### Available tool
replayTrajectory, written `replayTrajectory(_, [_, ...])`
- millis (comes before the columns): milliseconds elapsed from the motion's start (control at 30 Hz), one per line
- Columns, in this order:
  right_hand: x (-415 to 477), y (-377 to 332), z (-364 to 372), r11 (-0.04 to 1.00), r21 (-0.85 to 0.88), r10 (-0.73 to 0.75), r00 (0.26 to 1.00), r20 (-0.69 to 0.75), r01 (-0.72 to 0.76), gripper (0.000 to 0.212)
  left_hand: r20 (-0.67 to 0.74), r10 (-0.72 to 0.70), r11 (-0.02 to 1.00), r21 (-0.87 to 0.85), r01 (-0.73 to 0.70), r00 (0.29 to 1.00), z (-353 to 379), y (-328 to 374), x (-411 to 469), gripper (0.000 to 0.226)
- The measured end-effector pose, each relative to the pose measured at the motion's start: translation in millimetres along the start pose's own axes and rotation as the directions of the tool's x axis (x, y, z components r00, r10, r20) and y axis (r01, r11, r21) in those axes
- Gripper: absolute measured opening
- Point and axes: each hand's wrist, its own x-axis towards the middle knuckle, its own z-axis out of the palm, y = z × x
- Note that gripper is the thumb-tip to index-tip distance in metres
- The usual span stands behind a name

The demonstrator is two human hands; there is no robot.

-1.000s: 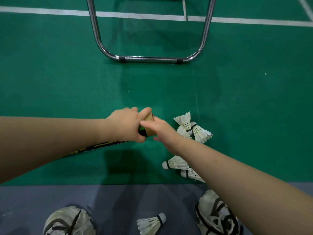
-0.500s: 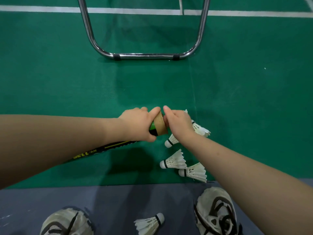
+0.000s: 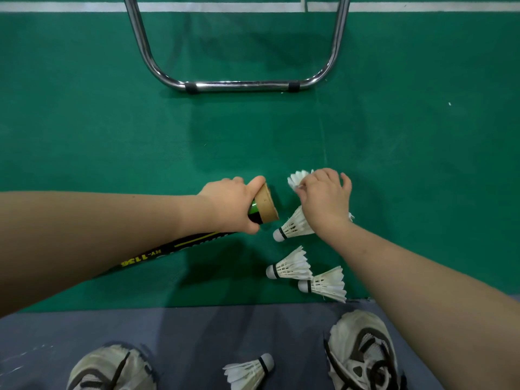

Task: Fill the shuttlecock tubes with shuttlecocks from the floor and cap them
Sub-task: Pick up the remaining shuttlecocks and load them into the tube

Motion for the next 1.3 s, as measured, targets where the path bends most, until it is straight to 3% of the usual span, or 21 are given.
replayTrajectory(67, [-0.3, -4.4, -8.6, 0.975, 0.221, 0.06, 0.986, -0.156, -0.025, 0.024, -0.007, -0.016, 0.999, -0.028, 0.016, 1.0, -2.4, -1.3, -0.2, 0.082])
replayTrajectory(133, [-2.3, -15.1, -16.7, 0.919, 0.39, 0.08, 0.947, -0.31, 0.05, 0.022, -0.009, -0.031, 0.997, -0.064, 0.03, 0.999, -4.2, -4.4, -0.8, 0.082])
replayTrajectory(233, [-6.0, -36.5, -22.3, 0.866, 0.486, 0.054, 0.944, -0.324, 0.117, 0.018, -0.015, -0.055, 0.991, -0.122, 0.053, 0.998, -5.6, -11.3, -1.2, 0.084])
replayTrajectory(333, [-14.1, -55.8, -19.4, 0.744, 0.664, 0.068, 0.979, -0.191, 0.078, 0.024, -0.056, -0.067, 0.984, -0.171, 0.057, 0.996, -8.1, -16.3, -1.2, 0.083])
replayTrajectory(467, [-22.7, -78.5, -17.8, 0.362, 0.921, 0.09, 0.989, 0.12, -0.145, 0.032, -0.119, -0.066, 0.981, -0.19, 0.042, 0.991, -10.8, -18.9, -3.8, 0.08])
replayTrajectory(533, [-20.6, -78.9, -22.0, 0.243, 0.938, 0.014, 0.968, 0.252, -0.248, 0.031, -0.119, -0.063, 0.984, -0.174, 0.042, 0.991, -10.4, -21.3, -7.9, 0.082])
replayTrajectory(567, [-18.9, -76.9, -25.3, 0.231, 0.925, -0.068, 0.943, 0.326, -0.303, 0.026, -0.111, -0.056, 0.987, -0.155, 0.038, 0.992, -9.6, -22.2, -11.0, 0.083])
replayTrajectory(600, [-16.6, -73.6, -27.4, 0.248, 0.901, -0.174, 0.899, 0.402, -0.355, 0.022, -0.104, -0.039, 0.991, -0.13, 0.026, 0.994, -8.8, -21.9, -14.2, 0.083])
replayTrajectory(667, [-13.8, -66.8, -28.2, 0.351, 0.827, -0.362, 0.751, 0.552, -0.438, 0.034, -0.098, 0.013, 0.997, -0.076, -0.021, 0.995, -6.8, -16.7, -19.8, 0.082])
replayTrajectory(733, [-14.5, -62.5, -24.6, 0.443, 0.758, -0.464, 0.601, 0.651, -0.479, 0.047, -0.073, 0.064, 0.997, -0.04, -0.067, 0.995, -4.1, -7.7, -22.6, 0.078])
replayTrajectory(767, [-15.7, -61.6, -23.8, 0.452, 0.742, -0.484, 0.562, 0.67, -0.496, 0.046, -0.058, 0.077, 0.996, -0.031, -0.079, 0.995, -2.8, -4.2, -22.1, 0.076])
replayTrajectory(800, [-15.8, -61.0, -22.2, 0.434, 0.737, -0.479, 0.561, 0.676, -0.518, 0.042, -0.05, 0.081, 0.996, -0.026, -0.082, 0.995, -2.1, -1.8, -21.2, 0.075])
replayTrajectory(833, [-16.3, -61.7, -21.6, 0.387, 0.75, -0.437, 0.609, 0.662, -0.536, 0.034, -0.053, 0.078, 0.997, -0.017, -0.079, 0.996, -1.8, -0.6, -19.7, 0.075])
replayTrajectory(867, [-16.1, -62.9, -22.7, 0.343, 0.777, -0.329, 0.707, 0.626, -0.528, 0.025, -0.069, 0.075, 0.997, 0.001, -0.075, 0.995, -2.5, -0.4, -17.6, 0.076])
replayTrajectory(933, [-13.6, -59.6, -28.3, 0.372, 0.807, 0.08, 0.882, 0.465, -0.459, 0.037, -0.106, 0.071, 0.997, 0.039, -0.067, 0.992, -5.8, 0.4, -12.3, 0.082])
replayTrajectory(967, [-13.6, -54.8, -31.7, 0.421, 0.801, 0.273, 0.901, 0.336, -0.426, 0.045, -0.12, 0.069, 0.997, 0.046, -0.064, 0.99, -7.7, 1.6, -9.9, 0.085])
replayTrajectory(1033, [-17.6, -36.8, -32.9, 0.541, 0.729, 0.459, 0.874, 0.163, -0.42, 0.044, -0.137, 0.066, 0.997, 0.047, -0.06, 0.988, -9.8, 5.0, -6.7, 0.087])
replayTrajectory(1167, [-42.4, 6.6, -16.5, 0.797, 0.384, 0.438, 0.884, 0.164, -0.466, 0.024, -0.128, 0.074, 0.996, 0.049, -0.068, 0.989, -9.3, 10.2, -6.9, 0.087])
replayTrajectory(1300, [-57.1, 25.8, -4.6, 0.869, 0.258, 0.395, 0.906, 0.15, -0.422, 0.032, -0.104, 0.086, 0.993, 0.089, -0.077, 0.991, -6.5, 12.8, -4.4, 0.088])
